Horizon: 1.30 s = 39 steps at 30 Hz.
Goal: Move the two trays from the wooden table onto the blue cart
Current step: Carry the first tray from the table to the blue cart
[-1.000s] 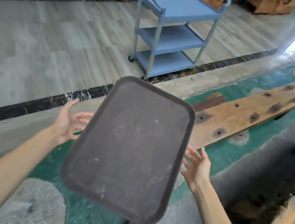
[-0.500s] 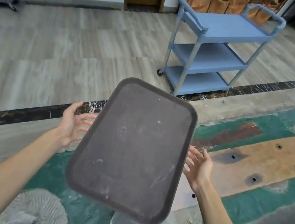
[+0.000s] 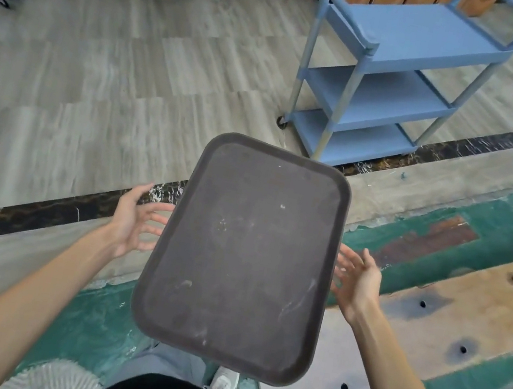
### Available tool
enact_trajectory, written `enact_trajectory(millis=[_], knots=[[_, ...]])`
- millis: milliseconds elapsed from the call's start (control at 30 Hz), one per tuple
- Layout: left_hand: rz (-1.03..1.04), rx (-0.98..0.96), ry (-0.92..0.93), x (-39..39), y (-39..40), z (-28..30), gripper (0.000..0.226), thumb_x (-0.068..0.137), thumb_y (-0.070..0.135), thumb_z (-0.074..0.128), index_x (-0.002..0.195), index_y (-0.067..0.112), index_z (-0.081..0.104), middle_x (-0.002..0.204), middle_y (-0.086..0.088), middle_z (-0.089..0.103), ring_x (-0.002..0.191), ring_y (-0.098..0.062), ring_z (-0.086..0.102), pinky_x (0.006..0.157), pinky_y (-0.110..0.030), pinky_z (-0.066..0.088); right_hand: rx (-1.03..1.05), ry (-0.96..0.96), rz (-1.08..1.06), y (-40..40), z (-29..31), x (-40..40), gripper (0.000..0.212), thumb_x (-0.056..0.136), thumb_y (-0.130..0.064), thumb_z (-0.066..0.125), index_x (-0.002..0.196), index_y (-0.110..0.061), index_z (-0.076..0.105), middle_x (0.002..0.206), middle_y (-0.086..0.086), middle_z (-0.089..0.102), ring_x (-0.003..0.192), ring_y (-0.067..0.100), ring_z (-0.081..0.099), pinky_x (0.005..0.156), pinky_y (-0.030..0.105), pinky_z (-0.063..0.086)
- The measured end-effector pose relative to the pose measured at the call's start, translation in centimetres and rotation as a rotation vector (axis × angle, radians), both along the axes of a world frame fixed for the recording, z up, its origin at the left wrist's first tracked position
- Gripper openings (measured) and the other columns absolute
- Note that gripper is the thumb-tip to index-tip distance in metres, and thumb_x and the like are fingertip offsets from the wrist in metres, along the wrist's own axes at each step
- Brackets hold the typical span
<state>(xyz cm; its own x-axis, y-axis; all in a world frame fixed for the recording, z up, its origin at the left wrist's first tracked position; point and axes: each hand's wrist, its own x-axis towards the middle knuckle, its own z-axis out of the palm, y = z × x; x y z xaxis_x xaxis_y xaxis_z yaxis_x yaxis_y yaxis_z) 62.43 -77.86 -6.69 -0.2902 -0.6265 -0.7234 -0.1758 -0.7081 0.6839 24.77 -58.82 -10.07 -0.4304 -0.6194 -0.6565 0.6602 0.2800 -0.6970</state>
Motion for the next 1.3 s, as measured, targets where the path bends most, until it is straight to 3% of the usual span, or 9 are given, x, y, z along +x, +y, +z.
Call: enact_trajectory(millis=[167,300,433,633,767,933,1133,1300], knots=[[-0.032,0.017,-0.019,-3.2,-6.9,-1.2,0.077,0.078,0.07,0.038,0.12,0.011,0.066,0.088,-0.008,0.058,0.076,-0.023,0.052,0.071,-0.037,0.042,0.014,0.011,-0.068,-5.7,-0.2,-2.4,0.046,0.102,-0.05,0.035,0.11,-0.017,0.066,0.091,0.0,0.064,0.08,0.018,0.061,0.071,0.033,0.043],[-0.086,0.025,-0.037,-7.1,-14.2,-2.4,0.076,0.079,0.07,0.038,0.117,0.012,0.068,0.085,-0.006,0.058,0.074,-0.023,0.052,0.072,-0.038,0.042,0.046,0.023,-0.148,-11.3,-0.8,-4.9,0.046,0.102,-0.049,0.035,0.112,-0.014,0.064,0.083,-0.001,0.059,0.066,0.015,0.054,0.063,0.031,0.041],[-0.152,0.038,-0.028,-11.8,-22.2,-2.7,0.074,0.079,0.07,0.039,0.115,0.013,0.069,0.084,-0.007,0.058,0.073,-0.023,0.053,0.07,-0.038,0.044,0.061,0.025,-0.233,-16.9,-0.9,-7.8,0.046,0.102,-0.05,0.036,0.114,-0.014,0.063,0.087,0.0,0.058,0.071,0.016,0.055,0.066,0.032,0.043],[-0.285,0.042,-0.001,-18.3,-31.2,-1.5,0.073,0.078,0.07,0.041,0.114,0.013,0.069,0.079,-0.007,0.062,0.073,-0.025,0.057,0.072,-0.038,0.045,0.056,0.004,-0.372,-22.2,1.1,-11.6,0.048,0.101,-0.051,0.037,0.113,-0.014,0.064,0.085,-0.001,0.057,0.065,0.013,0.053,0.052,0.024,0.045],[-0.354,0.041,0.03,-23.2,-34.6,-0.5,0.071,0.079,0.069,0.041,0.112,0.014,0.07,0.082,-0.007,0.061,0.072,-0.025,0.057,0.07,-0.036,0.045,0.071,0.017,-0.438,-23.4,2.1,-14.6,0.052,0.101,-0.053,0.032,0.114,-0.015,0.065,0.085,-0.002,0.059,0.073,0.017,0.055,0.067,0.031,0.044],[-0.445,0.028,0.017,-30.6,-36.8,0.6,0.07,0.078,0.07,0.041,0.112,0.016,0.07,0.082,-0.006,0.058,0.069,-0.023,0.056,0.069,-0.035,0.045,0.075,0.0,-0.503,-23.6,3.1,-19.4,0.053,0.1,-0.055,0.03,0.111,-0.017,0.065,0.081,-0.004,0.058,0.067,0.014,0.054,0.062,0.032,0.04],[-0.492,0.011,0.037,-41.6,-38.6,0.9,0.071,0.08,0.068,0.04,0.116,0.014,0.068,0.086,-0.006,0.055,0.073,-0.022,0.051,0.071,-0.036,0.043,0.078,-0.011,-0.575,-23.9,2.4,-28.5,0.049,0.099,-0.055,0.031,0.112,-0.019,0.063,0.083,-0.003,0.056,0.072,0.015,0.051,0.068,0.032,0.038],[-0.488,-0.037,0.044,-52.2,-40.7,0.5,0.071,0.078,0.068,0.041,0.116,0.014,0.068,0.085,-0.006,0.057,0.076,-0.023,0.051,0.074,-0.037,0.043,0.078,0.018,-0.56,-26.3,1.4,-39.0,0.035,0.096,-0.049,0.043,0.092,-0.022,0.065,0.076,-0.006,0.056,0.067,0.014,0.052,0.061,0.031,0.038]])
